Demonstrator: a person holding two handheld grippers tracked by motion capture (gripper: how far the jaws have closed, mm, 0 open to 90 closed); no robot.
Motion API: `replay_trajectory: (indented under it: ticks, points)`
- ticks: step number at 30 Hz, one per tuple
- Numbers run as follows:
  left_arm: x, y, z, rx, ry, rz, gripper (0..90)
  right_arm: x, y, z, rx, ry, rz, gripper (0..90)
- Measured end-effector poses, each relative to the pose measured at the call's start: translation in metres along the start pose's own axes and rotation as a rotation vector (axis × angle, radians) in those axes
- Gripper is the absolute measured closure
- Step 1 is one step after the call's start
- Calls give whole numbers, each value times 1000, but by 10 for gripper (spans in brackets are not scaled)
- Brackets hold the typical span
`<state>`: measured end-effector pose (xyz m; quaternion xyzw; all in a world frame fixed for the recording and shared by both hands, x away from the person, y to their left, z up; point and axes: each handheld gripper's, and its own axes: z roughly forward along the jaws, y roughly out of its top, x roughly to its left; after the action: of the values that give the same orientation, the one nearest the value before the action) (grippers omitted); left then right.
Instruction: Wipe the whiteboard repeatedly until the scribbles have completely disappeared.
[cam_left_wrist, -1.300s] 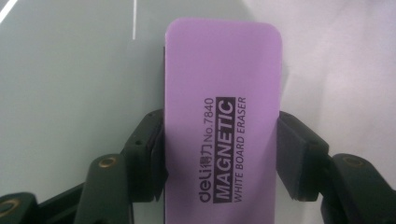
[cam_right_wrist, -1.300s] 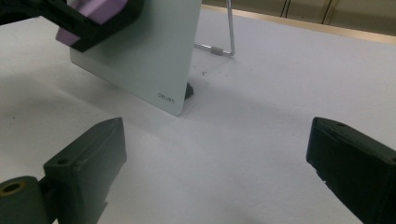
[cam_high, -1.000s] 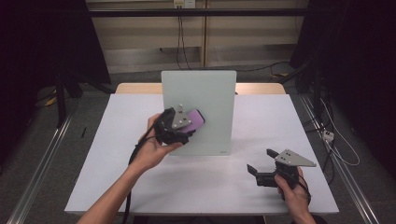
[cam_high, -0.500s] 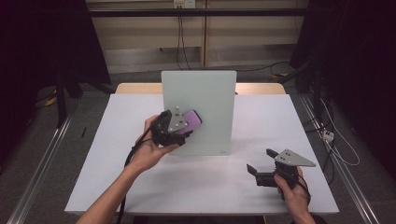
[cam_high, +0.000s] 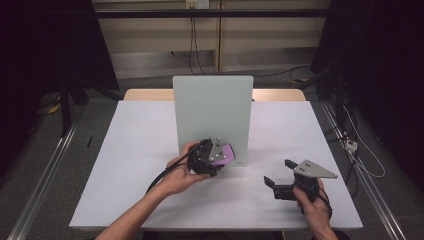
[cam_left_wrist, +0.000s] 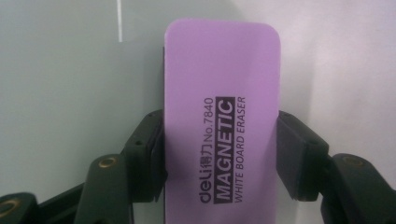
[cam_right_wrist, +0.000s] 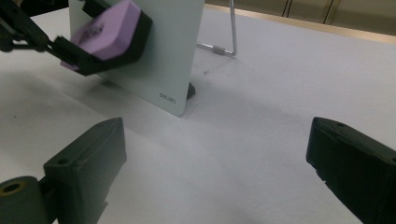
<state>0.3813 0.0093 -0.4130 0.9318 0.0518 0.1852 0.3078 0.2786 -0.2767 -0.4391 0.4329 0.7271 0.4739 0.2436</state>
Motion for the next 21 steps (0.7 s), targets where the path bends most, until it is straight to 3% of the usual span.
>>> replay_trajectory:
  ticks: [4, 7, 11, 15, 21]
  points:
    - [-6, 4, 10, 22, -27, 29, 410, -1, 0, -1, 1, 0, -3, 49]
    - [-7, 5, 14, 12, -58, 17, 410, 0, 0, -1, 0, 2, 1, 50]
    - [-7, 6, 14, 20, -56, 23, 410, -1, 0, -2, -3, 1, -2, 49]
    - [-1, 0, 4, 12, -31, 10, 410, -1, 0, -2, -4, 0, 2, 49]
    - [9, -26, -15, 1, -18, -42, 410, -1, 0, 0, -1, -3, 10, 49]
